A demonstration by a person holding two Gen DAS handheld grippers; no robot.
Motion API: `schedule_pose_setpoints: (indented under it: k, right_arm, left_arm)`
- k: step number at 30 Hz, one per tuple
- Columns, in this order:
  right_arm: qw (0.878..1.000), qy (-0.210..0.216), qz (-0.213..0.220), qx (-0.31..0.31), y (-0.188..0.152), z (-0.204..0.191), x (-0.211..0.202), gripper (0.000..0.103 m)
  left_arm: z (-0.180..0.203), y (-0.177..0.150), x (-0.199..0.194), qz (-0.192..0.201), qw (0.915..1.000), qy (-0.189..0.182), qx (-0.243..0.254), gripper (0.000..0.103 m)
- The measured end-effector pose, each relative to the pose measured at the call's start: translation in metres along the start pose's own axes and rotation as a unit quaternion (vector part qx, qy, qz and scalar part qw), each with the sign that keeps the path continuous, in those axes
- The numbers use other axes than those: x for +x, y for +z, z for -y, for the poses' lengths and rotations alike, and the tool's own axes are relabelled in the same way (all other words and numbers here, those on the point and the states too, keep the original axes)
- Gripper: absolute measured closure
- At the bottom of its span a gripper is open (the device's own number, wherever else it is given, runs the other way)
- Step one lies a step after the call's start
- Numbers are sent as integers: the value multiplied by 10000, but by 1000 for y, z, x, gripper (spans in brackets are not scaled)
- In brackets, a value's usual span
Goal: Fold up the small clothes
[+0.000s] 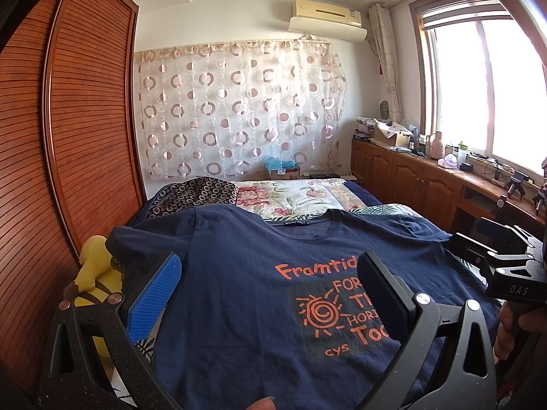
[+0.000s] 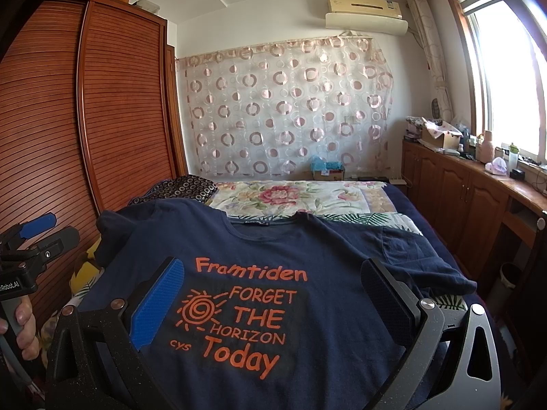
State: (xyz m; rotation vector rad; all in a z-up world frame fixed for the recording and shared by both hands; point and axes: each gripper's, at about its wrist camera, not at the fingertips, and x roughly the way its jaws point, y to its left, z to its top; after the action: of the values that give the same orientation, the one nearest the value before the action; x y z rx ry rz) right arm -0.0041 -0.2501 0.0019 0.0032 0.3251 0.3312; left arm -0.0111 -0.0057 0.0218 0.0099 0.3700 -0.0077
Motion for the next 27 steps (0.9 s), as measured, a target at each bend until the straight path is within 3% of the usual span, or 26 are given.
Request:
schedule_pose_setpoints:
  k: [13, 27]
  right_arm:
    - [9999, 107, -126, 47, -2, 1, 11, 0]
    - [9977, 339, -548, -193, -5, -1, 53, 0]
  left_arm:
    - [-3, -18, 21, -343, 9994, -3, -65, 0]
    - [-45, -43, 54, -676, 9972, 287, -165, 0]
